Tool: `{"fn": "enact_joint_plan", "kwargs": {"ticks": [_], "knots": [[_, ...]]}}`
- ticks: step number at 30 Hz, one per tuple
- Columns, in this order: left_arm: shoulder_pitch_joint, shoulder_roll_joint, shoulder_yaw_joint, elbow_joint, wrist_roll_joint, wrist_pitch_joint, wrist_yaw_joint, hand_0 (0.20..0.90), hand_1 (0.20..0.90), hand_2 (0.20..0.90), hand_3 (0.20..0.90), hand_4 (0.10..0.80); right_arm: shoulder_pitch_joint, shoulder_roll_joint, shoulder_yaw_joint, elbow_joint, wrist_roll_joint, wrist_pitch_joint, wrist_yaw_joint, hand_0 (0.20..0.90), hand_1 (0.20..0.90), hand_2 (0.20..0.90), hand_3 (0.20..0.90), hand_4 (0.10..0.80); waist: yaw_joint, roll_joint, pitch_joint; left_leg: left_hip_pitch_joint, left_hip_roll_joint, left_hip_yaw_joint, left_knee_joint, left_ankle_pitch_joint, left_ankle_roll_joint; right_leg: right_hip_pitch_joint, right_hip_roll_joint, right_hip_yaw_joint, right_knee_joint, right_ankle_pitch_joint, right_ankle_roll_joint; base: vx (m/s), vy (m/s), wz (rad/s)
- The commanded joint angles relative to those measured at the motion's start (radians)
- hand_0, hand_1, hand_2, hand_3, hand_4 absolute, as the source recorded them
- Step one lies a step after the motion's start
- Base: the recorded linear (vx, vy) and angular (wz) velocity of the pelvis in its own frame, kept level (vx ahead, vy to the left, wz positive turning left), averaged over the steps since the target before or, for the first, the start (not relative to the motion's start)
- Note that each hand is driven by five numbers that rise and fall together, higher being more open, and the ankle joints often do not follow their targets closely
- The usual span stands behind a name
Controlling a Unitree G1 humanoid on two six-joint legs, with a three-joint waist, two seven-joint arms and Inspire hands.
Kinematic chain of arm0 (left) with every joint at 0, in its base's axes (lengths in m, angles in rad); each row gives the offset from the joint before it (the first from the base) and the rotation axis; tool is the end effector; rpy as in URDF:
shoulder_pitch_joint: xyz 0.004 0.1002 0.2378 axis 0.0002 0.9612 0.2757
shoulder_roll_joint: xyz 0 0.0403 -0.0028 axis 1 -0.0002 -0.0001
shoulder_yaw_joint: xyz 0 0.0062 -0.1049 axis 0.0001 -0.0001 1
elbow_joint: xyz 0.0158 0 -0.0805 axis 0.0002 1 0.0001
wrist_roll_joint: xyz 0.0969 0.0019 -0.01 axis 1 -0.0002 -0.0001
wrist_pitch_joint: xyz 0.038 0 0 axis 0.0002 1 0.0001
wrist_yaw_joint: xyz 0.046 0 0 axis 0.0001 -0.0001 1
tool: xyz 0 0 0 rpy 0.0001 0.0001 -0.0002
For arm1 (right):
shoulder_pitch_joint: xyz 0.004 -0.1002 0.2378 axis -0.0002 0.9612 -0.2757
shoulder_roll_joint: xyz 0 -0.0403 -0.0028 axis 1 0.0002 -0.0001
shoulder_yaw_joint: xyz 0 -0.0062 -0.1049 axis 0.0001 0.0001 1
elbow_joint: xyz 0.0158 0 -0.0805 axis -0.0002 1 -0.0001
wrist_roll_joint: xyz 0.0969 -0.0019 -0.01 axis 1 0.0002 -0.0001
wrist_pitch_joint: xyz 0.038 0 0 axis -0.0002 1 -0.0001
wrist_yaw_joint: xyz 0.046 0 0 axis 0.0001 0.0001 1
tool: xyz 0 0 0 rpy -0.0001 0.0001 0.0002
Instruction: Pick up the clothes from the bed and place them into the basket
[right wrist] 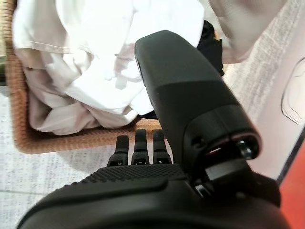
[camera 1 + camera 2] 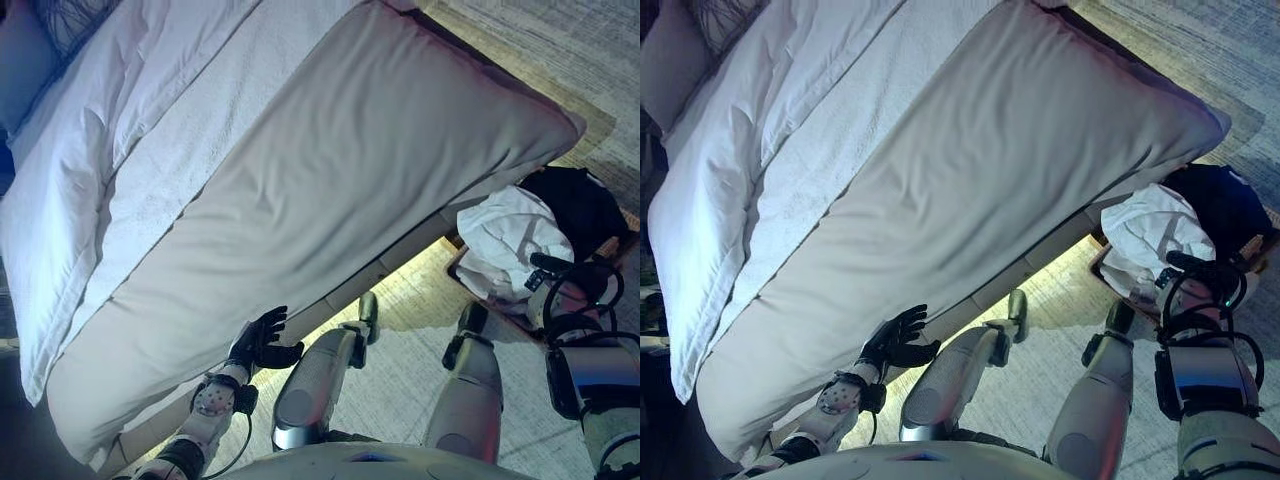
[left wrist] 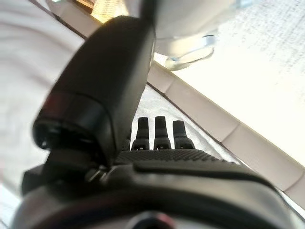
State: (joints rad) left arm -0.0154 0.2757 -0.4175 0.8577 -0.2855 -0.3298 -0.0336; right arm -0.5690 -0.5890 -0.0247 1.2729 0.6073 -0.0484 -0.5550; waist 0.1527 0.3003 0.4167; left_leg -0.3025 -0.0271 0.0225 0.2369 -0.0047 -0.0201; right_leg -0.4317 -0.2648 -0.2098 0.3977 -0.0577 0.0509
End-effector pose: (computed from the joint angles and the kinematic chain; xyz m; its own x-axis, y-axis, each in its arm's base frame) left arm 0.1357 0.1848 -0.0804 0.8182 -0.1498 -0.5551 0.2250 0.9719 0.0694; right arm 0.2461 -0.3255 0.0264 0.3673 -0.8452 -0.3882 0.8431 0.4788 -0.2447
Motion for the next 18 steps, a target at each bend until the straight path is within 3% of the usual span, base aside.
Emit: {"fn": "enact_joint_plan", "kwargs": {"ticks": [1, 9, 14, 18], "knots": [[0.023, 0.054, 0.036, 0.043, -0.031, -0.032, 0.008, 0.9, 0.9, 0.9, 0.9, 0.8, 0.096, 0.072, 0.024, -0.014, 0.006, -0.047, -0.007, 0.9, 0.9, 0.9, 0.9, 0.8, -0.008, -0.101, -0.079, -0.009, -0.001, -0.041, -0.026, 0.065, -0.041, 0.15, 0.065, -0.057, -0.143, 0.039, -0.012, -0.006, -0.156, -0.05], [-0.005, 0.024, 0.078, 0.146, 0.042, 0.019, 0.042, 0.9, 0.9, 0.9, 0.9, 0.8, 0.384, 0.261, 0.032, 0.017, 0.025, -0.059, 0.088, 0.9, 0.9, 0.9, 0.9, 0.8, -0.043, -0.225, -0.202, 0.169, 0.051, -0.012, -0.24, 0.085, -0.045, 0.336, 0.11, -0.054, -0.35, 0.109, 0.027, 0.039, -0.111, -0.09], [-0.01, -0.004, 0.066, 0.227, 0.141, 0.013, 0.068, 0.9, 0.9, 0.9, 0.9, 0.8, 0.512, 0.345, 0.04, 0.032, 0.001, -0.058, 0.29, 0.9, 0.9, 0.9, 0.9, 0.8, -0.088, -0.258, -0.296, 0.264, 0.081, 0.035, -0.322, 0.091, -0.053, 0.415, 0.124, -0.026, -0.453, 0.159, 0.054, 0.116, 0.008, -0.12], [-0.02, -0.025, 0.104, 0.323, 0.138, 0.072, 0.035, 0.9, 0.9, 0.9, 0.9, 0.8, 0.571, 0.384, 0.069, 0.033, -0.038, -0.067, 0.354, 0.9, 0.9, 0.9, 0.9, 0.8, -0.123, -0.274, -0.334, 0.305, 0.097, 0.058, -0.324, 0.078, -0.052, 0.436, 0.138, -0.003, -0.425, 0.132, 0.048, 0.073, 0.026, -0.23]]}}
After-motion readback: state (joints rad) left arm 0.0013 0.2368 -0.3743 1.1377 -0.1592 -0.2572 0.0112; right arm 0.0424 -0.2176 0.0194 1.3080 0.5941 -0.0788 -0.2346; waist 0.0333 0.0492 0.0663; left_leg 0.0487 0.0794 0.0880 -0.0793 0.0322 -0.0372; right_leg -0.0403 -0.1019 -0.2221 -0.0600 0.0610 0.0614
